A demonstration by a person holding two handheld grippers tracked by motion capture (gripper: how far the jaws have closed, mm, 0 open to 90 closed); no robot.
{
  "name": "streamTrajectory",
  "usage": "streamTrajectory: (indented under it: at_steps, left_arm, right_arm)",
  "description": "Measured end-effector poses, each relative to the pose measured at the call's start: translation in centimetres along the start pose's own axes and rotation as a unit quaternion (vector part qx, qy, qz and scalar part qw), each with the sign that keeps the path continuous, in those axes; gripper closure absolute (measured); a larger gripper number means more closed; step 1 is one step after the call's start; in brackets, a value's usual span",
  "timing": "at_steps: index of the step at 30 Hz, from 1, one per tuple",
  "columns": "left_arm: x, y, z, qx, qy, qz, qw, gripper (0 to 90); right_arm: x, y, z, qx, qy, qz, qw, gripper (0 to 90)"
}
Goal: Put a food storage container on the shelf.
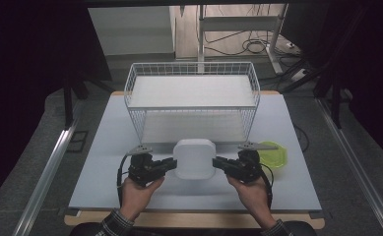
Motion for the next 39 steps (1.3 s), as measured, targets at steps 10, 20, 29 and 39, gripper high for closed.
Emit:
streamTrajectory:
  at_steps: [10, 20, 29, 39]
  left_arm:
    - [0.6, 3.5, -0.2, -0.019, -0.002, -0.03, 0.9994, 78.2]
    - [1.0, 7.2, -0.3, -0.036, 0.0, -0.043, 0.9984, 78.5]
    - [1.4, 10.2, -0.4, -0.047, 0.001, -0.057, 0.9973, 78.7]
    - [1.7, 12.2, -0.4, -0.05, 0.0, -0.067, 0.9965, 78.7]
  right_arm:
    - [0.3, 3.7, 0.7, 0.025, 0.006, -0.027, 0.9993, 79.3]
    - [0.0, 6.9, 0.6, 0.025, 0.018, -0.043, 0.9986, 79.3]
    - [-0.2, 9.8, 0.8, 0.034, 0.027, -0.06, 0.9973, 79.3]
    - [-0.3, 12.2, 1.1, 0.041, 0.029, -0.068, 0.9965, 79.3]
Point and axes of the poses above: each handheld gripper's, and its own axes: x roughly backward along the jaws, y roughly out of its top, z roughly to its left, the point moved 2 cm from there along -x, roughly forward along the jaws, and after that the axes turned 9 degrees about -z, right-handed, at the moved point
